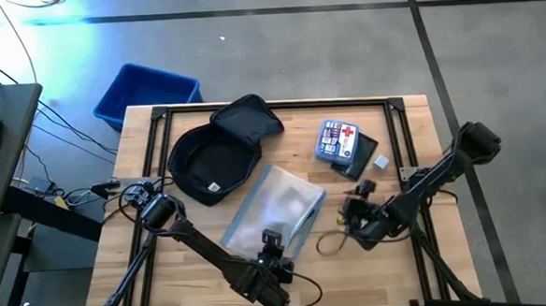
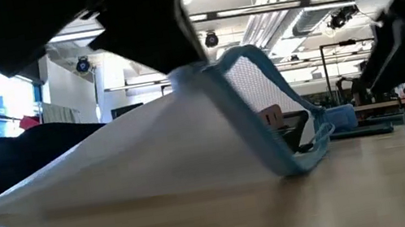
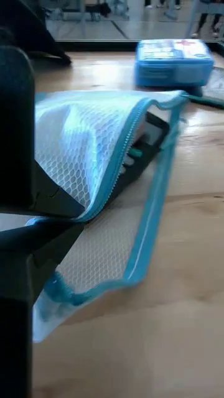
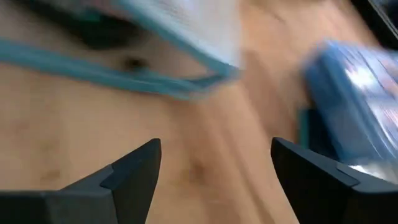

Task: Unpack backpack
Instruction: Put the white adaptor into the transparent zip bag

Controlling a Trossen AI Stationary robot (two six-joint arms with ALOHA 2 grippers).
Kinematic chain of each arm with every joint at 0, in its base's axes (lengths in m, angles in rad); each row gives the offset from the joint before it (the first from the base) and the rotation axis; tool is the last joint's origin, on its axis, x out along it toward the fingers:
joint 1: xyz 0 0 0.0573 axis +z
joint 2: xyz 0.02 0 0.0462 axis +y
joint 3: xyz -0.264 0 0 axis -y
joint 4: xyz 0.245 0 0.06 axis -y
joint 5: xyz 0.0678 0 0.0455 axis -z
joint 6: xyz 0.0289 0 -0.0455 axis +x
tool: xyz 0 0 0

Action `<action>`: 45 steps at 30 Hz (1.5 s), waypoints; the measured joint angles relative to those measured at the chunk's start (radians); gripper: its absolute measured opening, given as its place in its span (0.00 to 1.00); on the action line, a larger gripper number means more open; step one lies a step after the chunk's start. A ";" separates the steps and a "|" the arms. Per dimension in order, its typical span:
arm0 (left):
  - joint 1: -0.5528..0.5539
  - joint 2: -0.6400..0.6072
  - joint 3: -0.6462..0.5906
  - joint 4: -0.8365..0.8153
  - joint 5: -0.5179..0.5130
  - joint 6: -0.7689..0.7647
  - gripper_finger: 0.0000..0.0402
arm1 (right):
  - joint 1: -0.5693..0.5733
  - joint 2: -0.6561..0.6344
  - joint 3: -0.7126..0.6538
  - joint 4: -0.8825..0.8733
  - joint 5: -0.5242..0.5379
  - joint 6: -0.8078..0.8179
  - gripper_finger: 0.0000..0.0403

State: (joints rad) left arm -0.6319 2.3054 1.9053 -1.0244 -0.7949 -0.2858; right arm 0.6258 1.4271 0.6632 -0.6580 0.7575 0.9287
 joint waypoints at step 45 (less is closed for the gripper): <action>0.021 0.000 -0.001 -0.008 0.049 -0.081 0.00 | -0.328 -0.082 0.035 -0.642 -0.314 0.440 0.00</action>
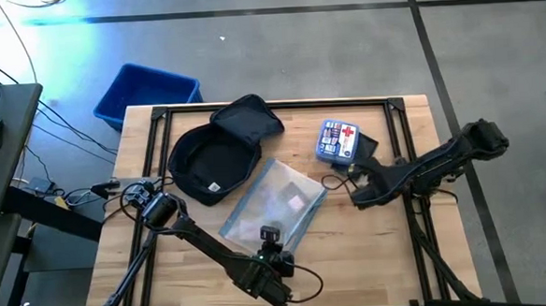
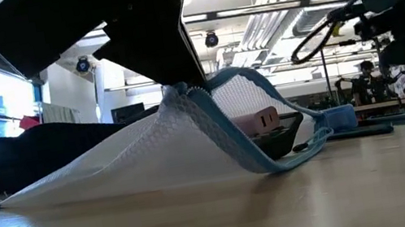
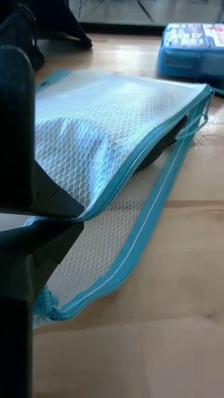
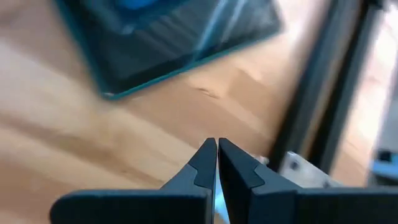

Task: Unpack backpack
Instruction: Put the white adaptor into the transparent zip bag

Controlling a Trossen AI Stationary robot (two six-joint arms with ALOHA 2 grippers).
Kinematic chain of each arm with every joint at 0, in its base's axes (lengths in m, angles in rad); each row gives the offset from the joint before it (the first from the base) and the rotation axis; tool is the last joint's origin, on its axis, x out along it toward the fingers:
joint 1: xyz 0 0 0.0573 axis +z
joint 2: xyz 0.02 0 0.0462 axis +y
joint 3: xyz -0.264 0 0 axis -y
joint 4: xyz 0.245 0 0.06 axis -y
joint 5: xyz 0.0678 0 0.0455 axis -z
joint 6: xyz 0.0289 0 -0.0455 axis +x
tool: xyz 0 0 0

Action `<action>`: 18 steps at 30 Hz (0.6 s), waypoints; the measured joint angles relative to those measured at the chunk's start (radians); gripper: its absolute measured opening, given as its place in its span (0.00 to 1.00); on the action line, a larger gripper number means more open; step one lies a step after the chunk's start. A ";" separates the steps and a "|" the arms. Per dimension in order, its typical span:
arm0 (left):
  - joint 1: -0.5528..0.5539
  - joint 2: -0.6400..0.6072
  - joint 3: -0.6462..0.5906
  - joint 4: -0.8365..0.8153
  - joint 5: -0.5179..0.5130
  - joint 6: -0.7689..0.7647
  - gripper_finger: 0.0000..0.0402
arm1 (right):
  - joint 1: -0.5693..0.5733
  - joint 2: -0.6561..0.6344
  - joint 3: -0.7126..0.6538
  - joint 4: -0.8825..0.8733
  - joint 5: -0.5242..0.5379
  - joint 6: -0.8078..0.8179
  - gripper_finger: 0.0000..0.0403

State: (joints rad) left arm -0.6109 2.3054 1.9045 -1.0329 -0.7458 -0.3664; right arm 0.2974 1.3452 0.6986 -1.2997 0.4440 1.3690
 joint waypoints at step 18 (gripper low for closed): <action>0.000 0.000 0.000 0.017 0.007 0.001 0.00 | -0.013 0.203 -0.009 -0.048 -0.124 -0.127 0.00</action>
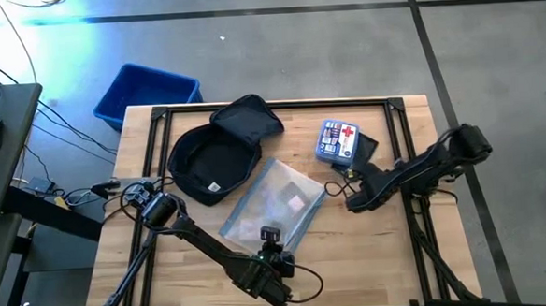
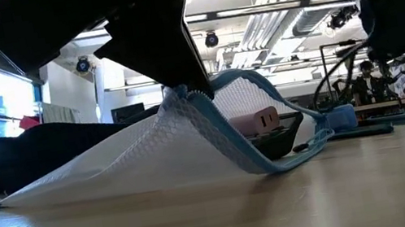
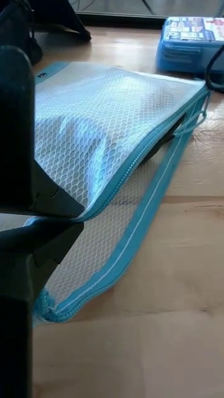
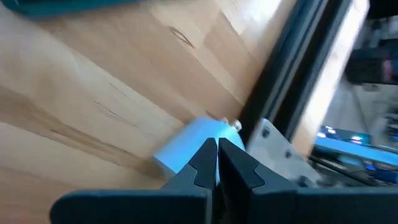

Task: Unpack backpack
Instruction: Put the white adaptor into the transparent zip bag

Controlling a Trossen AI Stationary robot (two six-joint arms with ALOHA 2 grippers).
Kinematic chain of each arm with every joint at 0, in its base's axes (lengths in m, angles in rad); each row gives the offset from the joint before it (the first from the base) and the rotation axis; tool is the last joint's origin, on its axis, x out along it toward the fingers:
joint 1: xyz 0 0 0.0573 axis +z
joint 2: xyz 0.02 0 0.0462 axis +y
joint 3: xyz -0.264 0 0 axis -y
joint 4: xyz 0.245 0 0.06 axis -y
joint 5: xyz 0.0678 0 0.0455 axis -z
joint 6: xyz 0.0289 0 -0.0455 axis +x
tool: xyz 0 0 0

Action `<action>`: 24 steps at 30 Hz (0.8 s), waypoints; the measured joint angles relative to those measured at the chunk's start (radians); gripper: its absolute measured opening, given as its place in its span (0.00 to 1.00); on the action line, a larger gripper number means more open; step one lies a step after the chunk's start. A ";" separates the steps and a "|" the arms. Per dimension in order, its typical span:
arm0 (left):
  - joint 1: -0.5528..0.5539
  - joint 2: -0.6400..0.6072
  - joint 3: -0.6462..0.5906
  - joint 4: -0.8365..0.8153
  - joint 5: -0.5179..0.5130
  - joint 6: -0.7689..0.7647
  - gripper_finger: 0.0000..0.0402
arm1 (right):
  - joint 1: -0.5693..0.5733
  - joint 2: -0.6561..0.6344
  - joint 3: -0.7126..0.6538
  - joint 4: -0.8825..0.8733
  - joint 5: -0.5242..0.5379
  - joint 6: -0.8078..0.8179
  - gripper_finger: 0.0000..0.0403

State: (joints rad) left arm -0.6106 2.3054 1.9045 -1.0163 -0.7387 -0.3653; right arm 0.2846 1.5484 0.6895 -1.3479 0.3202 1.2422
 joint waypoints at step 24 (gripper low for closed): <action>0.000 0.000 0.000 0.009 0.000 0.001 0.00 | 0.164 0.023 0.252 0.216 -0.041 -0.150 0.00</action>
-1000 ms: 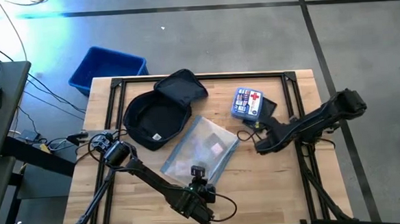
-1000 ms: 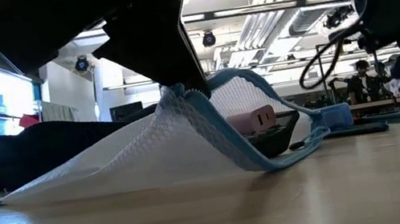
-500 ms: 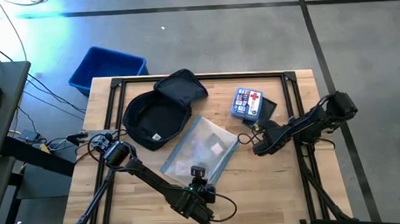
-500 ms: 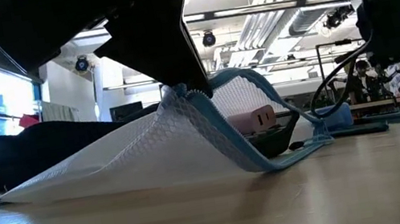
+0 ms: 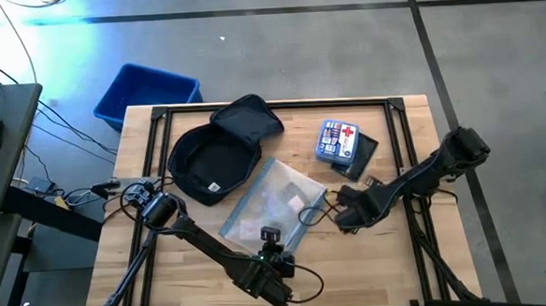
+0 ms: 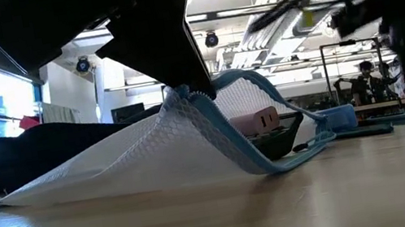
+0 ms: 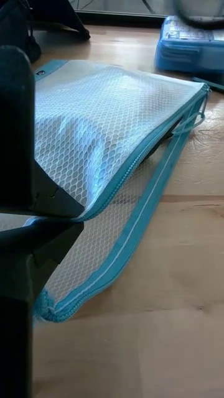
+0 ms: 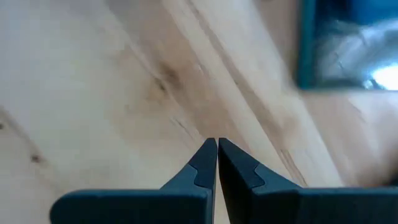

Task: Unpack backpack
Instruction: Put the white adaptor into the transparent zip bag

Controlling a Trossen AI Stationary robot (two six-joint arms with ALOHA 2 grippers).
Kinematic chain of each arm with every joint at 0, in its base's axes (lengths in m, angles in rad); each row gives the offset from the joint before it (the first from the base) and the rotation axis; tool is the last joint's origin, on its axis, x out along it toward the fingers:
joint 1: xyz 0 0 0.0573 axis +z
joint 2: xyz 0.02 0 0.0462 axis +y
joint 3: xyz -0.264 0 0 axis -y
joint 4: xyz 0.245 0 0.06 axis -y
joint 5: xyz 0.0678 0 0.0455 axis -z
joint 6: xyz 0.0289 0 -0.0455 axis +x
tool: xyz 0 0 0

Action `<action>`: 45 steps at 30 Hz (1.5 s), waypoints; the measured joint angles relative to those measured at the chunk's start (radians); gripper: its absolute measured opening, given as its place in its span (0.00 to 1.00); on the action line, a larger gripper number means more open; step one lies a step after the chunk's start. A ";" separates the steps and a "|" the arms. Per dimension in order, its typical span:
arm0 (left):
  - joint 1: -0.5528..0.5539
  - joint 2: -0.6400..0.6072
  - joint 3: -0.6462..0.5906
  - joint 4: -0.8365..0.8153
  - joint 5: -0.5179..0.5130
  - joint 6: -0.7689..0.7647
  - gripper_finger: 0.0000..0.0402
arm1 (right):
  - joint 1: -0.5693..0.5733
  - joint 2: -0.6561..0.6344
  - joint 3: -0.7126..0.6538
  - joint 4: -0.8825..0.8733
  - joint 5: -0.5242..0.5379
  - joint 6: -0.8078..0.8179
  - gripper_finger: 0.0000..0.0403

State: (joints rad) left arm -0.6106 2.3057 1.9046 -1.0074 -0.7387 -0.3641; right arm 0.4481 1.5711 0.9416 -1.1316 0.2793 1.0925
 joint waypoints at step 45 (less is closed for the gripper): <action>0.008 0.000 0.000 0.049 0.003 0.046 0.00 | -0.075 0.182 -0.117 -0.276 -0.158 0.220 0.00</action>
State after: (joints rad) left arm -0.6025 2.3058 1.9049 -0.9587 -0.7361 -0.3178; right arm 0.3727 1.7531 0.8247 -1.4072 0.1211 1.3130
